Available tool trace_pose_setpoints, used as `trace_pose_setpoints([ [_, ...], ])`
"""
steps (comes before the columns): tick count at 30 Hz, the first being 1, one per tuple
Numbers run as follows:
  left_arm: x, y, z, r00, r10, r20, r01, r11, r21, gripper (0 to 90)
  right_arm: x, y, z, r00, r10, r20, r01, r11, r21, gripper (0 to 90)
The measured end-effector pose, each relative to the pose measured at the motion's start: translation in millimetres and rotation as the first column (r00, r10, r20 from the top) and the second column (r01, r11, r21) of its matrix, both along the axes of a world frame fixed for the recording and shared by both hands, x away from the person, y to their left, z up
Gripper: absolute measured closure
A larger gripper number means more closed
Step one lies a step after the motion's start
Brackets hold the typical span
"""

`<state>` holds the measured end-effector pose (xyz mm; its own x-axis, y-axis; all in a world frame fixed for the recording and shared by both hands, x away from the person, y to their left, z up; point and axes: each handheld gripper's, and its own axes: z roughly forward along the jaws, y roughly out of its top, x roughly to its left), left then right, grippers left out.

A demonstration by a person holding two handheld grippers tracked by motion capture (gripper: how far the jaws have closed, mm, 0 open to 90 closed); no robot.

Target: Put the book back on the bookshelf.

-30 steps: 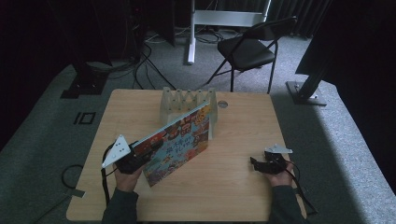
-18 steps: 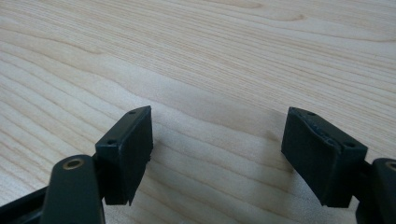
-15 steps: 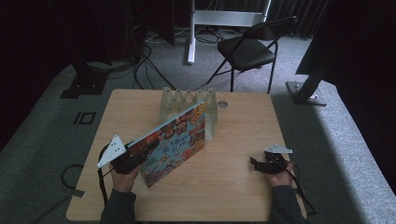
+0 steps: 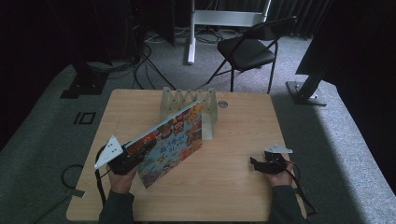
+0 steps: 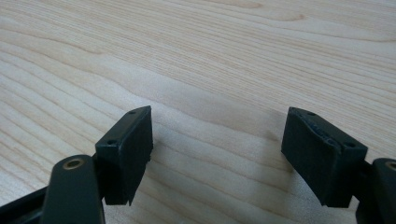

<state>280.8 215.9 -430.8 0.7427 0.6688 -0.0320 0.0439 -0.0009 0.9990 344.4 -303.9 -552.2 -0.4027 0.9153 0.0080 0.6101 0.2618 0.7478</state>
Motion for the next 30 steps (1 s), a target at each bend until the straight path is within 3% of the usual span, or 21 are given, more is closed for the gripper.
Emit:
trace_pose_setpoints([
  [30,-7.0,11.2,0.0,0.9988,0.048,-0.005,-0.048,0.9988,-0.009,80.5,0.2,0.1,0.0,1.0,0.004,0.0,-0.004,1.0,0.001,24.5],
])
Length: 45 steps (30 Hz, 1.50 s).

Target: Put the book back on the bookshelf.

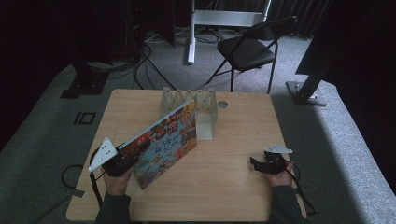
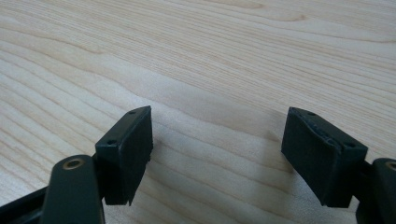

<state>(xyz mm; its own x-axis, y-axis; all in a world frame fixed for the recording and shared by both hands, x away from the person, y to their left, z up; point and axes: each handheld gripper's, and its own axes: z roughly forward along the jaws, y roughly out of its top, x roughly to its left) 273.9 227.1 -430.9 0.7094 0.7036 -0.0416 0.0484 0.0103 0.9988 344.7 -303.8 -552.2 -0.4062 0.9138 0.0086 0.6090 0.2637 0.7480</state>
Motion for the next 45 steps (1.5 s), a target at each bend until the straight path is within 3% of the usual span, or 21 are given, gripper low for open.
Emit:
trace_pose_setpoints([
  [28,-8.8,1.1,6.0,0.9983,0.057,-0.011,-0.057,0.9984,0.006,80.8,0.3,0.0,0.0,1.0,0.003,0.001,-0.003,1.0,-0.001,24.5],
  [45,-14.6,2.9,10.6,0.9917,0.128,-0.006,-0.128,0.9917,0.004,80.8,0.3,0.1,0.0,1.0,0.004,0.001,-0.004,1.0,-0.001,24.6],
])
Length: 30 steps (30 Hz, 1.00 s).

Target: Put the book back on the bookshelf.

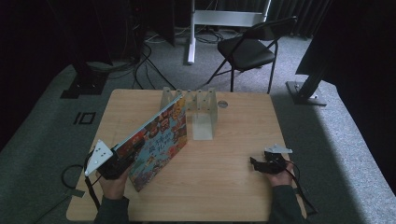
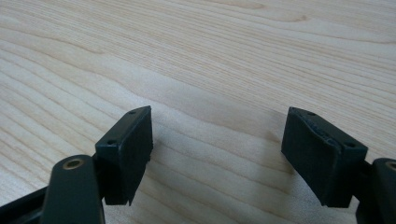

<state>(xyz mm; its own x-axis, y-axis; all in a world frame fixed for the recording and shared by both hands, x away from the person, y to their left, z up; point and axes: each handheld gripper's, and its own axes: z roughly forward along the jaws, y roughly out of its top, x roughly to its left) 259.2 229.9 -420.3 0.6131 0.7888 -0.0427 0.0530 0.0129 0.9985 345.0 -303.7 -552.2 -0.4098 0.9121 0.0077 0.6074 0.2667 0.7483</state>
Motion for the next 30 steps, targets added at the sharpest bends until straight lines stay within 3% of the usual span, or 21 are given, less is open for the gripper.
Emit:
trace_pose_setpoints([
  [16,-1.8,0.3,8.0,0.9971,0.075,0.013,-0.075,0.9971,-0.01,80.8,0.0,0.0,0.0,1.0,0.0,0.0,0.0,1.0,0.001,24.5],
  [30,2.3,-12.9,16.9,0.9876,0.154,0.032,-0.153,0.9881,-0.007,80.8,0.1,-0.1,0.0,1.0,0.001,0.0,-0.001,1.0,0.0,24.6],
])
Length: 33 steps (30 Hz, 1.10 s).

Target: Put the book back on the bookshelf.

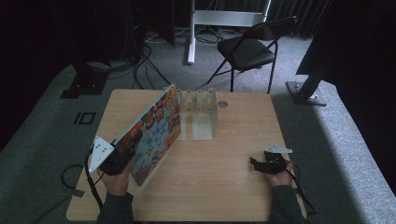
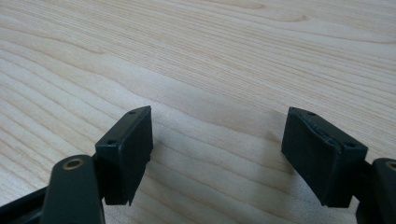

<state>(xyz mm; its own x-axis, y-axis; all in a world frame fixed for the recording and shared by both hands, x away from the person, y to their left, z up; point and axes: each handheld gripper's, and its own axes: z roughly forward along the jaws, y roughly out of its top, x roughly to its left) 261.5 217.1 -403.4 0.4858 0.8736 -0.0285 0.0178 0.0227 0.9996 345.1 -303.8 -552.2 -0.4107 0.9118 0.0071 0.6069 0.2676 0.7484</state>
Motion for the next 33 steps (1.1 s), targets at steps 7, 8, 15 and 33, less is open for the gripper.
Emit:
trace_pose_setpoints([
  [7,5.4,-5.9,2.3,0.9992,0.038,-0.007,-0.038,0.9993,0.003,80.7,0.0,0.0,0.0,1.0,0.001,0.0,-0.001,1.0,0.0,24.5],
  [8,6.4,-6.3,2.8,0.9991,0.042,-0.01,-0.042,0.9991,0.003,80.8,0.0,0.0,0.0,1.0,0.001,0.0,-0.001,1.0,0.0,24.5],
  [15,11.9,-9.2,5.7,0.9977,0.066,-0.013,-0.066,0.9978,0.001,80.7,0.0,0.0,0.0,1.0,0.0,0.0,0.0,1.0,0.0,24.5],
  [33,29.9,-20.6,3.3,0.9956,0.094,-0.005,-0.093,0.9955,0.013,80.8,0.3,-0.2,0.0,1.0,0.003,0.001,-0.003,1.0,-0.001,24.5],
])
